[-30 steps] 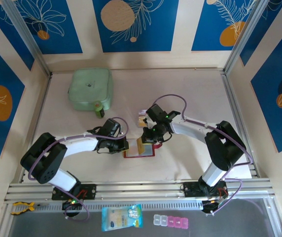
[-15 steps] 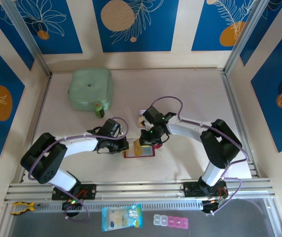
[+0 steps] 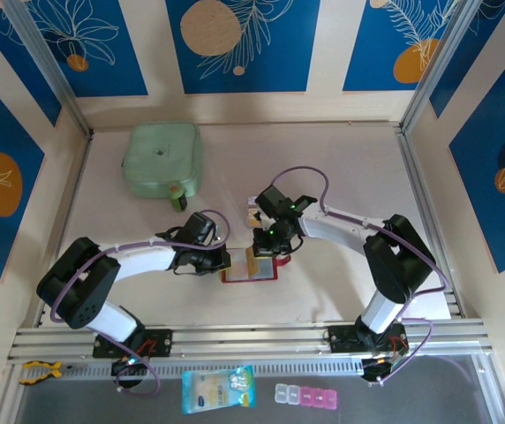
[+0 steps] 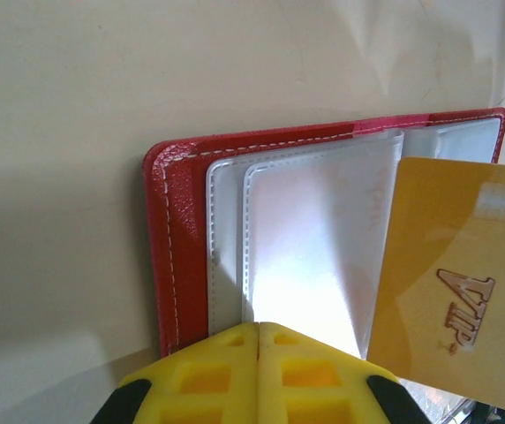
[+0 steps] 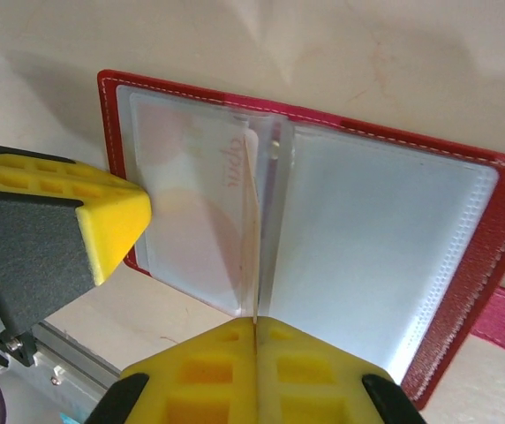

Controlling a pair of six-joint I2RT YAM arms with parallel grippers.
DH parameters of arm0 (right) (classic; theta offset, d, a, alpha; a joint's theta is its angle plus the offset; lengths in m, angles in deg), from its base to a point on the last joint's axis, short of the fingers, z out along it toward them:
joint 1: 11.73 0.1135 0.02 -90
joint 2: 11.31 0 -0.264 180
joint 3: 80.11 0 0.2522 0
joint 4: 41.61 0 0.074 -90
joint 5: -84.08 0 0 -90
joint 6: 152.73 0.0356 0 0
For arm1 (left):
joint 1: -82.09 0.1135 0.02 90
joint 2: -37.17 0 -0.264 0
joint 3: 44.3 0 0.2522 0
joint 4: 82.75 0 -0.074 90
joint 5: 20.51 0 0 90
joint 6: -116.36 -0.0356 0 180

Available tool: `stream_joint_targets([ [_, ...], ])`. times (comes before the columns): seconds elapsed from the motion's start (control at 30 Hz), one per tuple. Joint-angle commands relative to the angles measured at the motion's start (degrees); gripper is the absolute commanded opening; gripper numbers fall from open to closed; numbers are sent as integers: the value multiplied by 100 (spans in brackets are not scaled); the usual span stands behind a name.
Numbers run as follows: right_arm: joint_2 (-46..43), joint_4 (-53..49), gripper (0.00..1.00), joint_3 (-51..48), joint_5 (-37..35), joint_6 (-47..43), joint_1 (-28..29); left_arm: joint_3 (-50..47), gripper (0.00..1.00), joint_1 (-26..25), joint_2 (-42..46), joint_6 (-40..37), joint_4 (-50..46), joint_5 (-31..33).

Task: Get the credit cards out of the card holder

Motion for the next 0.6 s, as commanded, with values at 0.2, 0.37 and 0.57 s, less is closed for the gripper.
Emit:
stream_joint_targets([
  [0.2,147,-405,3,276,-88,-188,6,-116,0,42,-106,41,-311,5],
  [0.37,255,-216,4,272,66,-103,19,-131,0,45,-78,49,-318,5],
  [0.57,358,-11,9,213,242,28,54,-195,0,41,-51,101,-263,-3],
])
